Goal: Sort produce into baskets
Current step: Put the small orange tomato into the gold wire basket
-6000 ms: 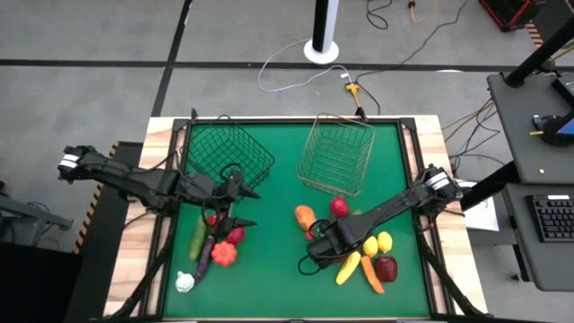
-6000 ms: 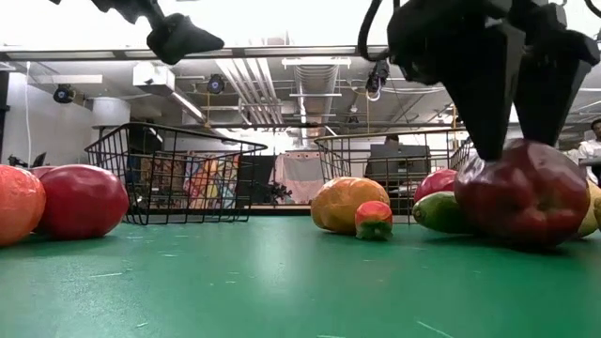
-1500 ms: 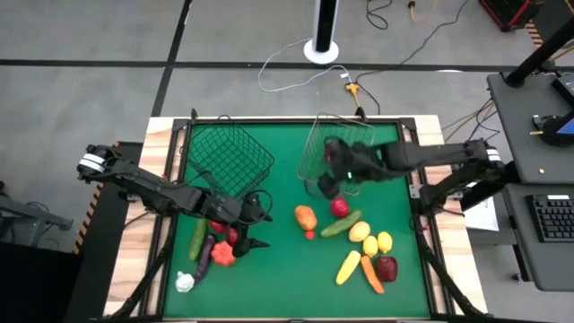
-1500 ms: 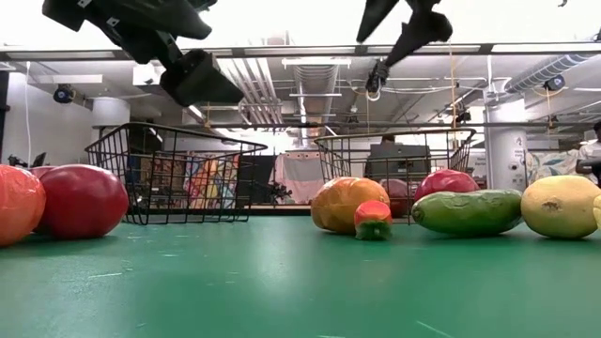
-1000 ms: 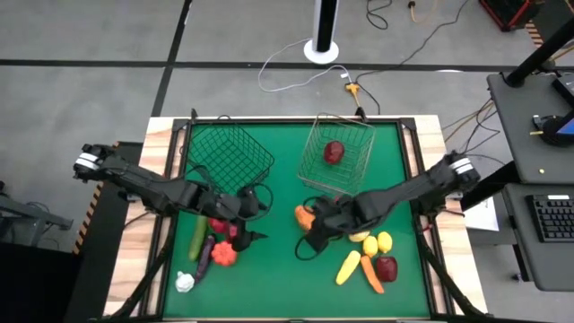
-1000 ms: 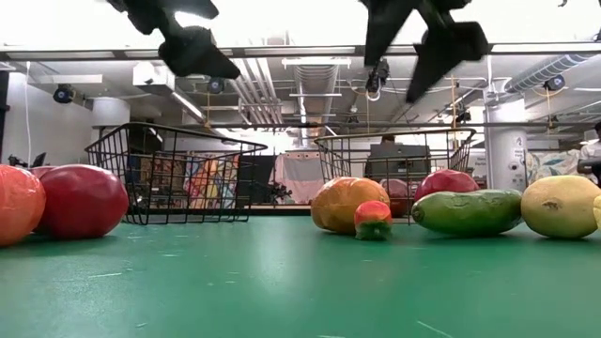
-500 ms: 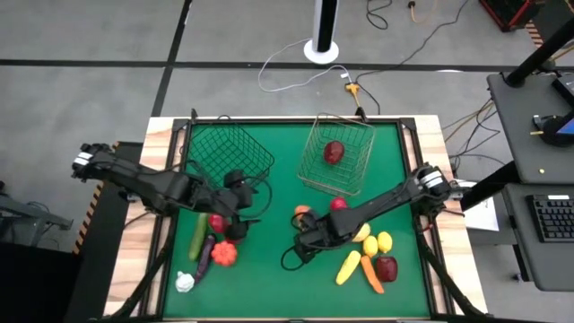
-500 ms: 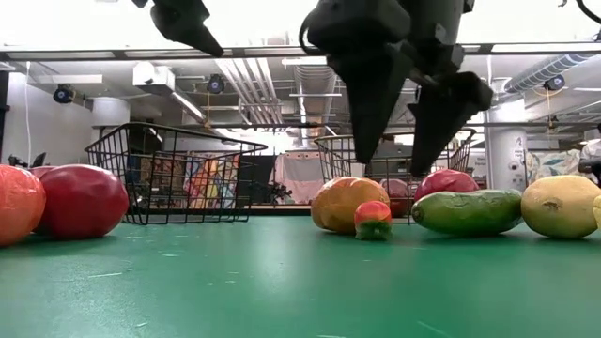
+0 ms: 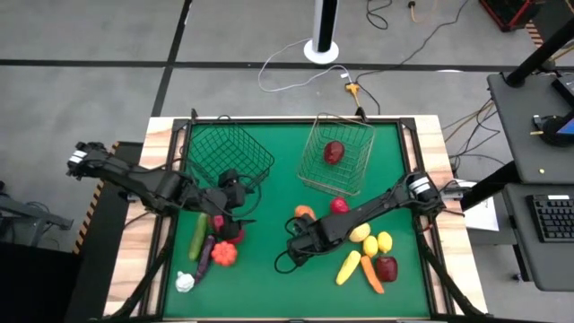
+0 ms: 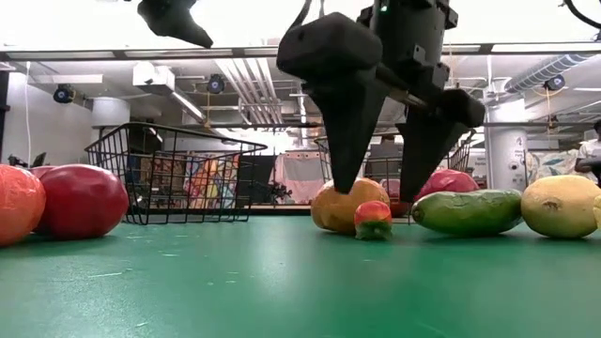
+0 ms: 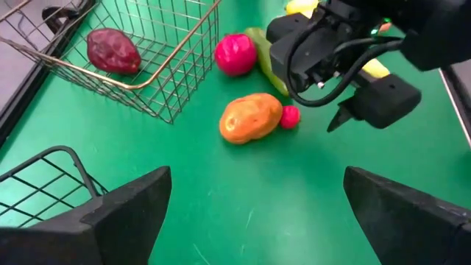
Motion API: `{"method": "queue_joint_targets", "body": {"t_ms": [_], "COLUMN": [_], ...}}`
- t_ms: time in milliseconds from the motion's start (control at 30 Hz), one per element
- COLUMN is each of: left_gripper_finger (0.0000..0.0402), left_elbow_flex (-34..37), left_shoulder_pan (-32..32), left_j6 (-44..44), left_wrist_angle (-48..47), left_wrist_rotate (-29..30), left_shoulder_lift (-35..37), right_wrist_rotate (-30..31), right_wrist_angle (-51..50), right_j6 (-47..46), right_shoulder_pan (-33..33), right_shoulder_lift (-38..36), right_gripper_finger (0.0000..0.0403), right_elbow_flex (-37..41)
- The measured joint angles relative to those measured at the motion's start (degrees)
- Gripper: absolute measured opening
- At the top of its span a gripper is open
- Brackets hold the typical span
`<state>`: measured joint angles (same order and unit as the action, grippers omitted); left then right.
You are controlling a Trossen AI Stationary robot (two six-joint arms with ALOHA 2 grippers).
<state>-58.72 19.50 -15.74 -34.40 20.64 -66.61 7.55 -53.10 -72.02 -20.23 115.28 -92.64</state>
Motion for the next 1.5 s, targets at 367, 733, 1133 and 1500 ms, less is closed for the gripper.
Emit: {"method": "queue_joint_targets", "body": {"t_ms": [367, 733, 1133, 1500], "left_gripper_finger": [0.0384, 0.0384, 0.0384, 0.0384], "left_elbow_flex": [2.77, 2.86, 2.86, 2.86], "left_shoulder_pan": [0.08, 0.08, 0.08, 0.08], "left_j6": [-0.84, -0.84, -0.84, -0.84], "left_wrist_angle": [1.98, 2.00, 2.00, 2.02], "left_wrist_rotate": [-0.02, -0.03, -0.02, -0.02], "left_shoulder_lift": [1.83, 1.73, 1.73, 1.73], "right_wrist_rotate": [4.35, 4.52, 4.50, 4.63], "right_wrist_angle": [1.20, 2.07, 5.13, 5.76], "right_j6": [0.48, 0.71, -0.02, 0.04], "right_shoulder_pan": [0.76, 1.03, 1.14, 1.53], "right_shoulder_lift": [0.16, 0.16, 0.16, 0.16], "right_gripper_finger": [0.0365, 0.0365, 0.0331, 0.0224], "right_elbow_flex": [0.02, 1.49, 4.34, 5.55]}}
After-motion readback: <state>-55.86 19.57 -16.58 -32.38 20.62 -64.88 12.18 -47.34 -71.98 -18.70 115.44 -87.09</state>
